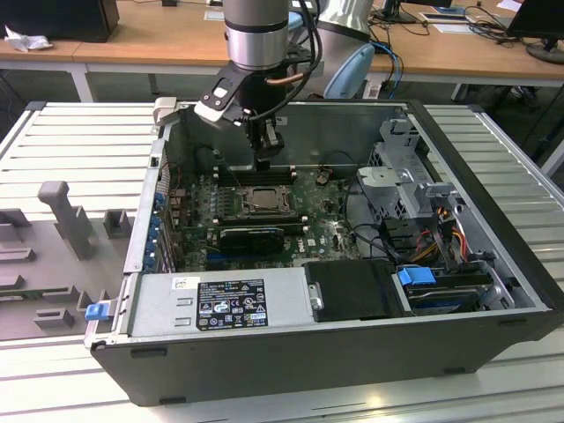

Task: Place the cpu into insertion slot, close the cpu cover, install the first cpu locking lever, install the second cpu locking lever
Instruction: 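Install the first cpu locking lever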

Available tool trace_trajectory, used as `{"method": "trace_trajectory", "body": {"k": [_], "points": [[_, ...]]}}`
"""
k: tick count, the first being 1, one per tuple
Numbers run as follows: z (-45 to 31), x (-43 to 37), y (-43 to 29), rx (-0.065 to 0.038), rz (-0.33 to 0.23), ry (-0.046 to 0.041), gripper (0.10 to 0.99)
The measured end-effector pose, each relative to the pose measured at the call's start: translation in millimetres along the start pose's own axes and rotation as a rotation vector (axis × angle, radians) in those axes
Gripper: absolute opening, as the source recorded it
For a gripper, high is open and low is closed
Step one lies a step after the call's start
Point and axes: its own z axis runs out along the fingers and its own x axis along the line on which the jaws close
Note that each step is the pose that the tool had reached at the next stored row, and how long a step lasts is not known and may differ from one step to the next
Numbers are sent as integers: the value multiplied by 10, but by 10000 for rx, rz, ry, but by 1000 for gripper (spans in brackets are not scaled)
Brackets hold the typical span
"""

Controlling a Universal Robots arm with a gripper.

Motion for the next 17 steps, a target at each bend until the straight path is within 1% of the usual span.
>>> {"method": "trace_trajectory", "body": {"k": [2, 5, 6, 10, 11, 12, 14, 17], "points": [[0, 0, 0, -5, -346, 19, 106], [0, 0, 0, -11, -664, 38, 106], [0, 0, 0, -15, -875, 50, 106], [0, 0, 0, -23, -1417, 81, 106], [0, 0, 0, -26, -1623, 93, 106], [0, 0, 0, -33, -1971, 112, 106], [0, 0, 0, -40, -2352, 134, 106], [0, 0, 0, -51, -3066, 175, 106]]}}
